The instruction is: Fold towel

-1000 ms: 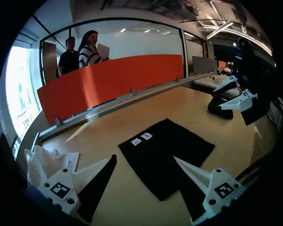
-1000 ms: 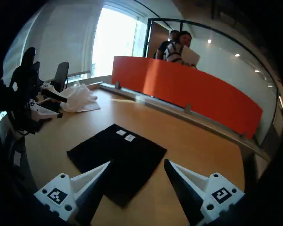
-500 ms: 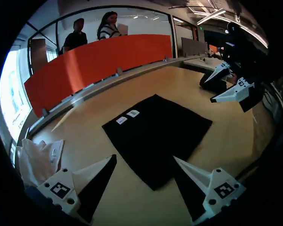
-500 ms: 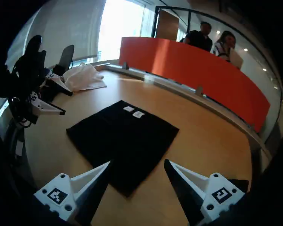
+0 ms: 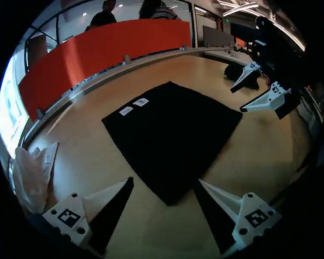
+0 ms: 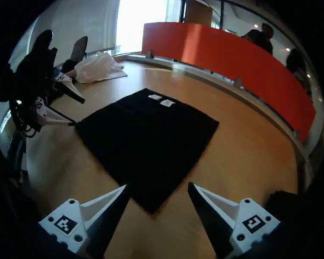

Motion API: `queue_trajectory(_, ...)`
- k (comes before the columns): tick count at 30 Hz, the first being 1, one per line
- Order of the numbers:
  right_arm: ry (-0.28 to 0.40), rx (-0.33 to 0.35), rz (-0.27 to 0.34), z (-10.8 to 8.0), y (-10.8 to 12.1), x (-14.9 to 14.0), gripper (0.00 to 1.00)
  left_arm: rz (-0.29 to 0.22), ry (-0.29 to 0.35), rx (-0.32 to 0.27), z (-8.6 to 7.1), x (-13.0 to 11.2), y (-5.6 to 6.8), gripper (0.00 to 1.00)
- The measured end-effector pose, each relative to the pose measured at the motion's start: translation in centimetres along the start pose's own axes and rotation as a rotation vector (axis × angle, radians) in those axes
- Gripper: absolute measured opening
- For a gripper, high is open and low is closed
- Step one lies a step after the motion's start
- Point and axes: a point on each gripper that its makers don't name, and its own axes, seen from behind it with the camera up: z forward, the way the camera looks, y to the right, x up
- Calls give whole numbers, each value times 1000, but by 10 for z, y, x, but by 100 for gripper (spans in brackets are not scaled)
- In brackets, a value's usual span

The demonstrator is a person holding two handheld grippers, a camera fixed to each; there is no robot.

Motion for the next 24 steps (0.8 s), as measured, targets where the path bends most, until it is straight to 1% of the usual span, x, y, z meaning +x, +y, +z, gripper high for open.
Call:
queue_trajectory(8,-58,27,14,10,-2,-24,99,-12,-57,-32,12,-17,9,100)
queue_trajectory(12,-70,37,14,11,-3,-29,97,-17,-76,-47,15,-22,14,100)
queue_trajectory(19,-81,42,9,11,-3,-33,91,-35,-100,-62,17,-26,18,100)
queue_trajectory(24,-92,47,4,12,-2,-35,84,-58,-113,-69,17,-28,18,96)
